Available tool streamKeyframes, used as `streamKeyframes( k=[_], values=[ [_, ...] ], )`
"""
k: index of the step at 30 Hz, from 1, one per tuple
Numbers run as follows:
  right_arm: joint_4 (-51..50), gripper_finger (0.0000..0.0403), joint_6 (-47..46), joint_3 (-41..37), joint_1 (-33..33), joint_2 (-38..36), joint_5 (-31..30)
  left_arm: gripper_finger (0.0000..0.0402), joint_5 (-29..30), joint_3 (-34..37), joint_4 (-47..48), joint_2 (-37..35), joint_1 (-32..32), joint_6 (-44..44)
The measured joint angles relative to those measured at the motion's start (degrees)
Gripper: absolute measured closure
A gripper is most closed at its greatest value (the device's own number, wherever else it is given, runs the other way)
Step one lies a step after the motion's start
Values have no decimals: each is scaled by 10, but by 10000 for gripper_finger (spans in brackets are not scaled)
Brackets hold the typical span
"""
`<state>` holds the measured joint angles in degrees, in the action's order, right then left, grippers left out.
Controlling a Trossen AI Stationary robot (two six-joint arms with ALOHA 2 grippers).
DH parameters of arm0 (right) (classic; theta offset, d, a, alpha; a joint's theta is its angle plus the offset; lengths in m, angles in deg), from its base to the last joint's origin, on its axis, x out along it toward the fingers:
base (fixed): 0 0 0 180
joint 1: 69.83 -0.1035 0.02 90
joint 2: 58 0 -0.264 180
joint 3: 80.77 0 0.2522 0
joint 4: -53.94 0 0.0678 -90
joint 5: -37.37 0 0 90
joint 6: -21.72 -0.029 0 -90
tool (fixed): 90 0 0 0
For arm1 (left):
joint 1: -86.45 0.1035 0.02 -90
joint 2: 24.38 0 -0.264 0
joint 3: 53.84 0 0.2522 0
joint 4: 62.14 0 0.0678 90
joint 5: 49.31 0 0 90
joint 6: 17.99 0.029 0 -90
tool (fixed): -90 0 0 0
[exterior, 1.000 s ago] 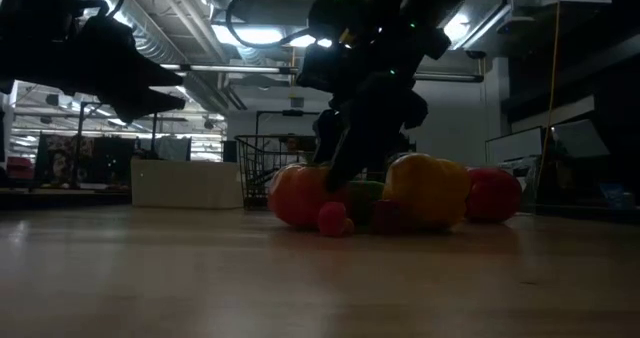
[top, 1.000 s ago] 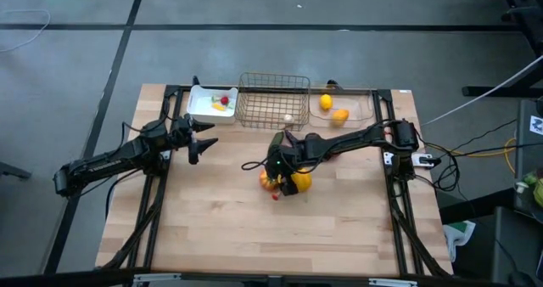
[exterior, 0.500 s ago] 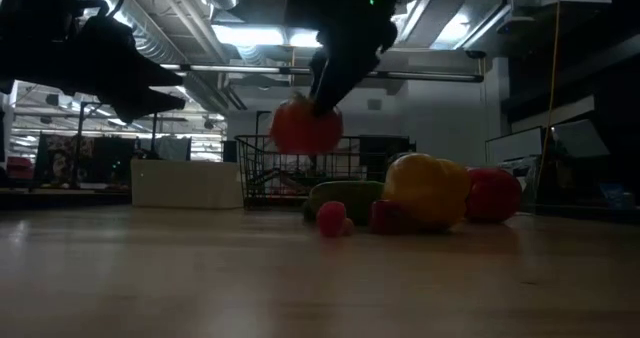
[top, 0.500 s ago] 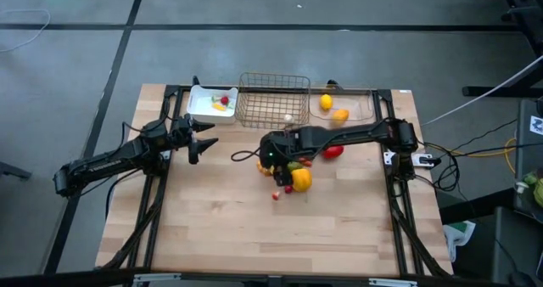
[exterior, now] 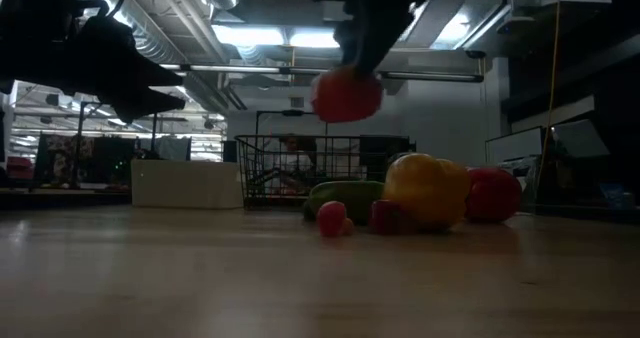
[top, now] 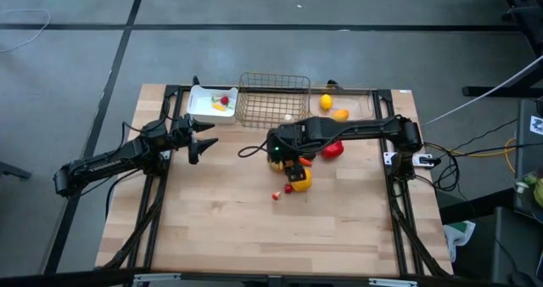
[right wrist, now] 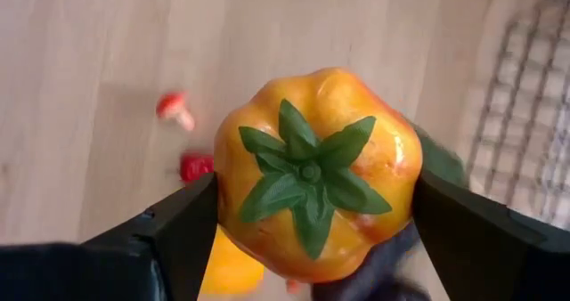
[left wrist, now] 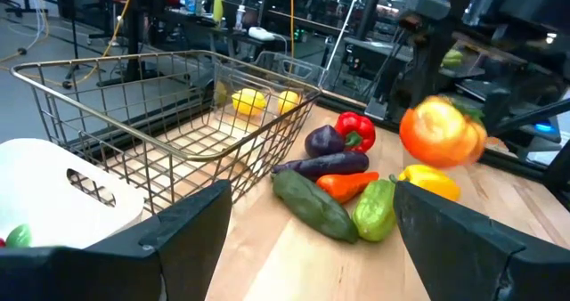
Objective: Sort produce into baskets
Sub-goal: Put the yellow tomato into the transparent bin
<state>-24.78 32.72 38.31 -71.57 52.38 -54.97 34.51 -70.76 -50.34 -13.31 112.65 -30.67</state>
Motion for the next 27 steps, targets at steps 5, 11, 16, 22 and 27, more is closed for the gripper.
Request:
streamKeyframes(
  k=[5, 11, 16, 22, 27],
  values=[
    [-48, 70, 0, 0, 5, -25, -28, 92, 0, 0, -1, -2, 0, -7],
    [-103, 70, 0, 0, 36, -60, -31, 92, 0, 0, -3, -2, 0, -9],
    [-142, 70, 2, 0, 81, -87, -31, 92, 0, 0, -3, -2, 0, -10],
    [-156, 70, 18, 0, 163, -107, -31, 92, 0, 0, -3, -2, 0, -10],
    [-145, 70, 34, -7, 248, -107, -31, 92, 0, 0, -2, -2, 0, -9]
  ],
)
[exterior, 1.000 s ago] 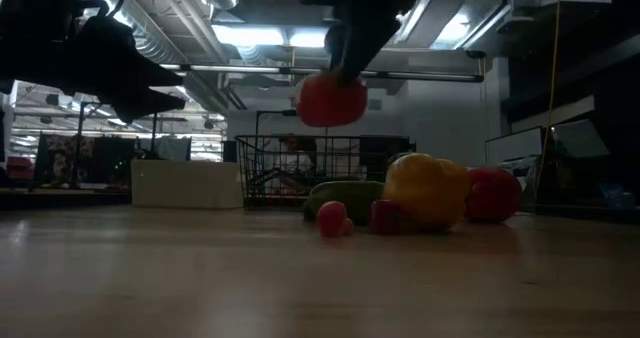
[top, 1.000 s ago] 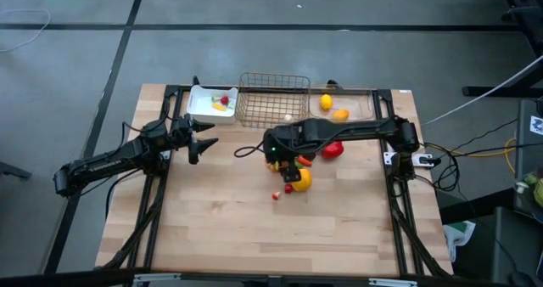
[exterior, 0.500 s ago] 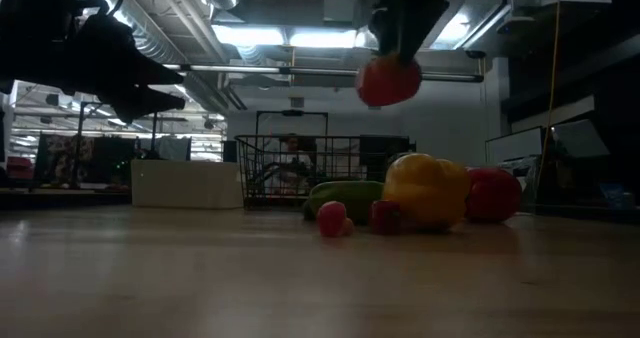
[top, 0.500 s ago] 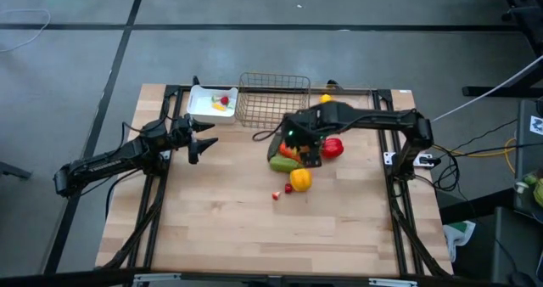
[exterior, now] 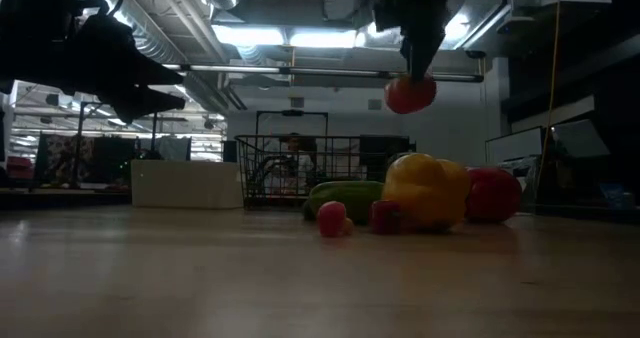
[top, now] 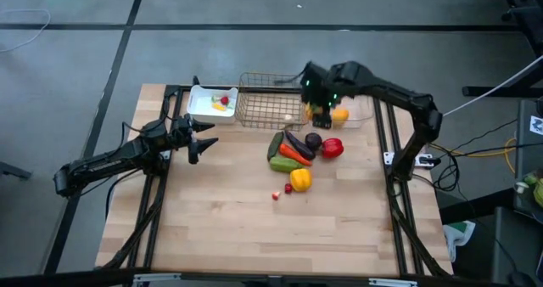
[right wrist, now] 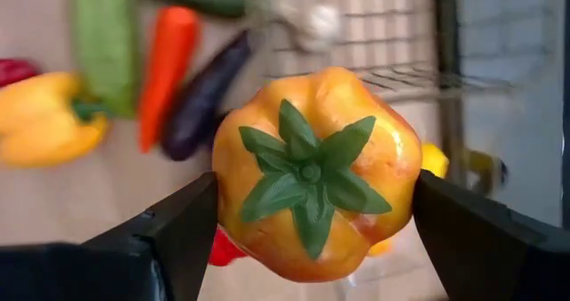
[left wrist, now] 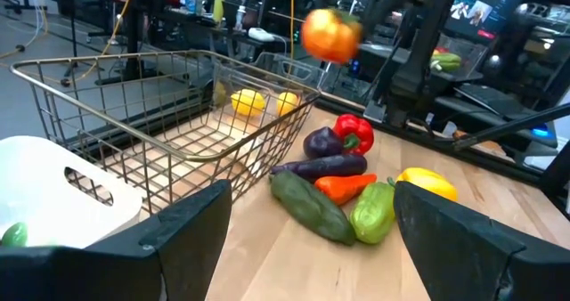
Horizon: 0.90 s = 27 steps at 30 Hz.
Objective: Sort produce into baskets
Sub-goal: Put the yellow tomato into the transparent bin
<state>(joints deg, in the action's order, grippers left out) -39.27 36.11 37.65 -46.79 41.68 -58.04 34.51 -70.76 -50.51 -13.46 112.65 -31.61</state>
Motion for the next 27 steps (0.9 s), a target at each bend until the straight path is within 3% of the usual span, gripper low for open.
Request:
streamKeyframes(
  k=[9, 12, 27],
  values=[
    [121, 70, 26, -109, 151, 1, 6, 92, 0, 0, 2, 0, 0, 5],
    [166, 70, 25, -145, 184, 1, 37, 92, 0, 0, 2, 0, 0, 5],
    [299, 70, 9, -304, 201, 1, 66, 92, 0, 0, 2, 0, 0, 7]
  ],
)
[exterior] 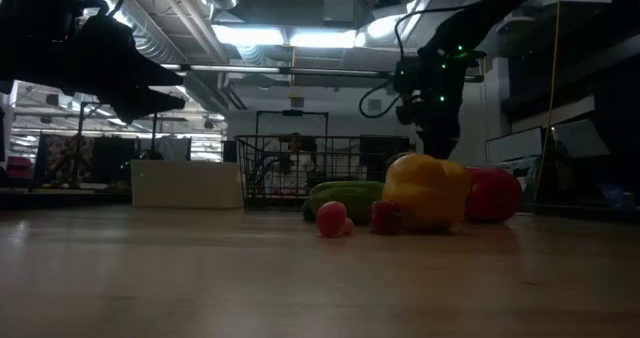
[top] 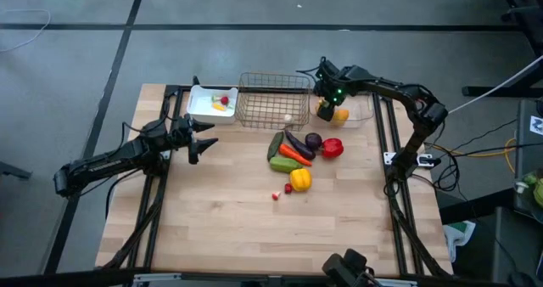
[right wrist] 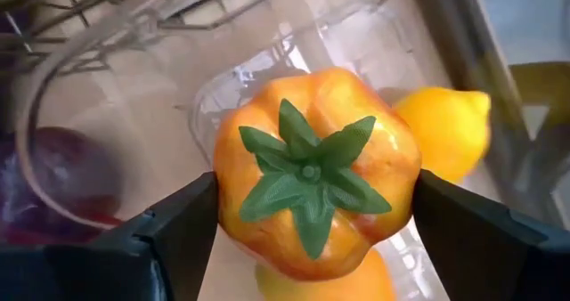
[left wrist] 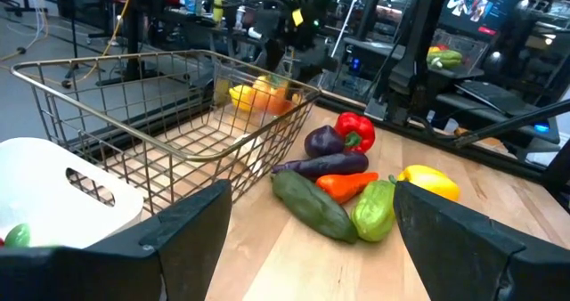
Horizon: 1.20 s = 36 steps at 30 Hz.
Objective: Sort produce into baskets
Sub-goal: Put the yellow tomato into the transparent bin
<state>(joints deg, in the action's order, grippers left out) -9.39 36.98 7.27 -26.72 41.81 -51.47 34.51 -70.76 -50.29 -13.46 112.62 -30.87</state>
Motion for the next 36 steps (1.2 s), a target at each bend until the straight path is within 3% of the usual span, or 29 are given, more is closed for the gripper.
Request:
streamKeyframes(
  k=[7, 14, 30, 34, 36],
  values=[
    [26, 70, -4, -35, 0, 0, 35, 92, 0, 0, 0, 0, 0, 17],
    [33, 70, -4, -40, 0, 0, 35, 92, 0, 0, 0, 0, 0, -25],
    [32, 70, -4, -40, 0, 0, 34, 92, 0, 0, 0, 0, 0, -28],
    [38, 69, -4, -40, 1, 0, -28, 92, 0, 0, 0, 0, 0, -28],
    [46, 63, -4, -40, 2, 0, -26, 92, 0, 0, 0, 0, 0, -28]
  ],
)
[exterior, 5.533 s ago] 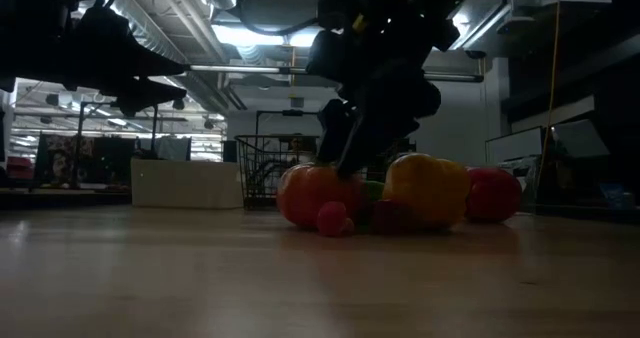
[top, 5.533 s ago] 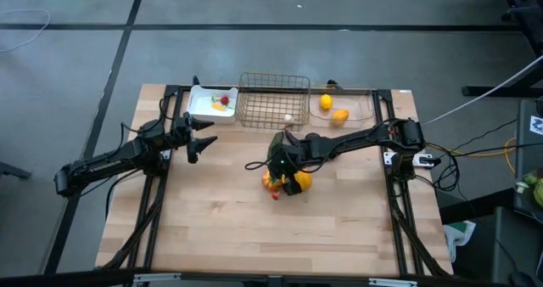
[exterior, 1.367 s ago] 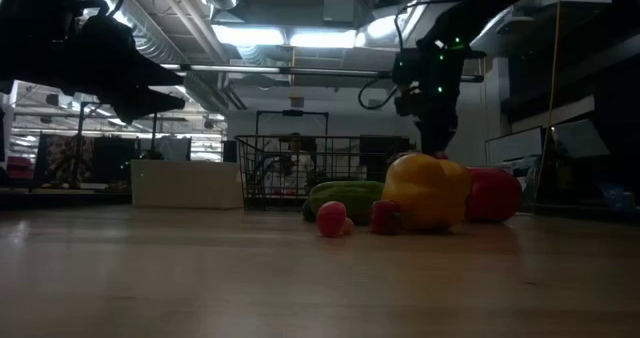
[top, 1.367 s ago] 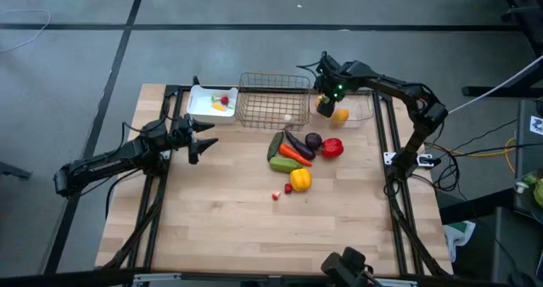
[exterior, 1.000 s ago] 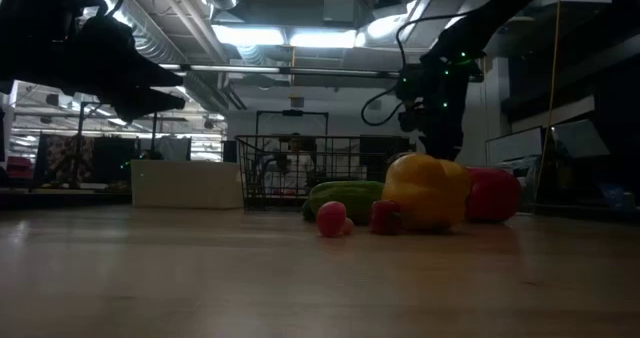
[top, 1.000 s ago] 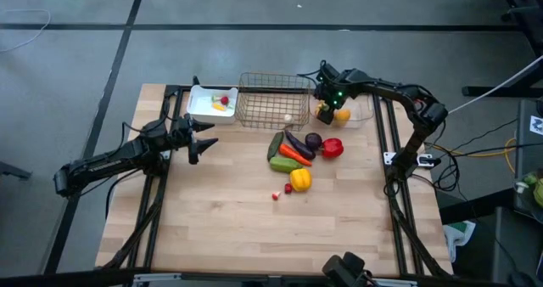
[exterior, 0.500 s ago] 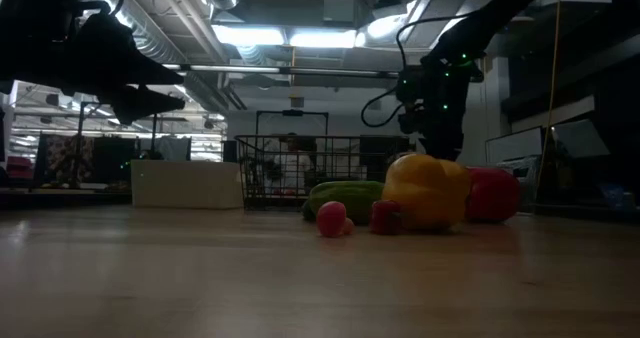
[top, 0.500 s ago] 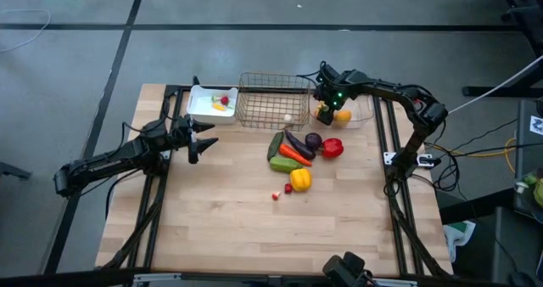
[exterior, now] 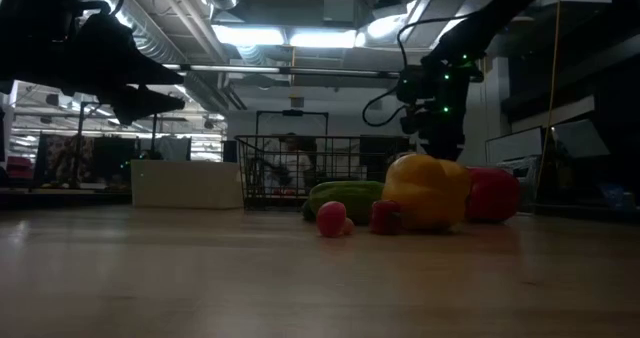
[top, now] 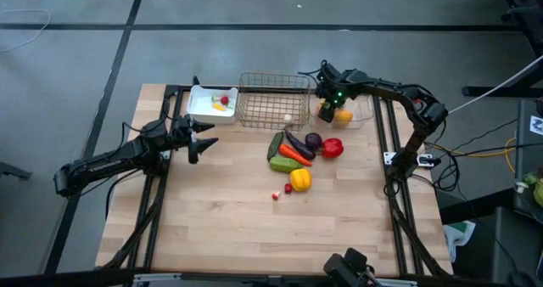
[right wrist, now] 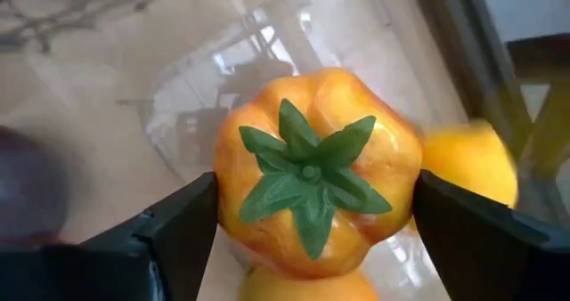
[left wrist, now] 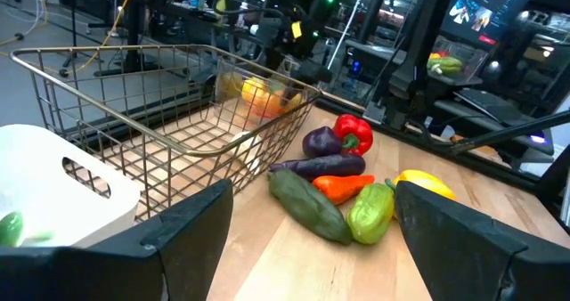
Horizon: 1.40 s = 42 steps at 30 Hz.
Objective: Sort produce into baskets
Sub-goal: Put the yellow tomato into the transparent bin, then put the eggplant into the wire basket
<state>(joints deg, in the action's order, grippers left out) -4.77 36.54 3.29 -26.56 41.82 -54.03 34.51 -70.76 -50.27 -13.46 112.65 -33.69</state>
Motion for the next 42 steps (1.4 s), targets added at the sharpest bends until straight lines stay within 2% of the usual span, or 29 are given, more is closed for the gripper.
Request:
streamKeyframes(
  k=[9, 21, 27, 30, 34, 37, 40, 42],
  values=[
    [25, 8, 0, 0, -1, 0, 33, 92, 0, 0, 0, 0, 0, 0],
    [10, 9, 20, 5, -1, 1, 61, 92, 0, 0, 0, 0, 0, 0],
    [-66, 13, 18, 65, -1, 1, 47, 92, 0, 0, 0, 0, 0, 0],
    [-93, 13, -22, 101, -2, 1, 55, 92, 0, 0, 0, 0, 0, 0],
    [-136, 13, -41, 134, -2, 1, 79, 92, 0, 0, 0, 0, 0, 0],
    [-174, 13, -42, 151, -2, 1, 121, 92, 0, 0, 0, 0, 0, 0],
    [-183, 13, -48, 155, -12, 1, 160, 92, 0, 0, 0, 0, 0, 0],
    [-187, 13, -62, 155, -23, -1, 163, 92, 0, 0, 0, 0, 0, 0]
  ],
)
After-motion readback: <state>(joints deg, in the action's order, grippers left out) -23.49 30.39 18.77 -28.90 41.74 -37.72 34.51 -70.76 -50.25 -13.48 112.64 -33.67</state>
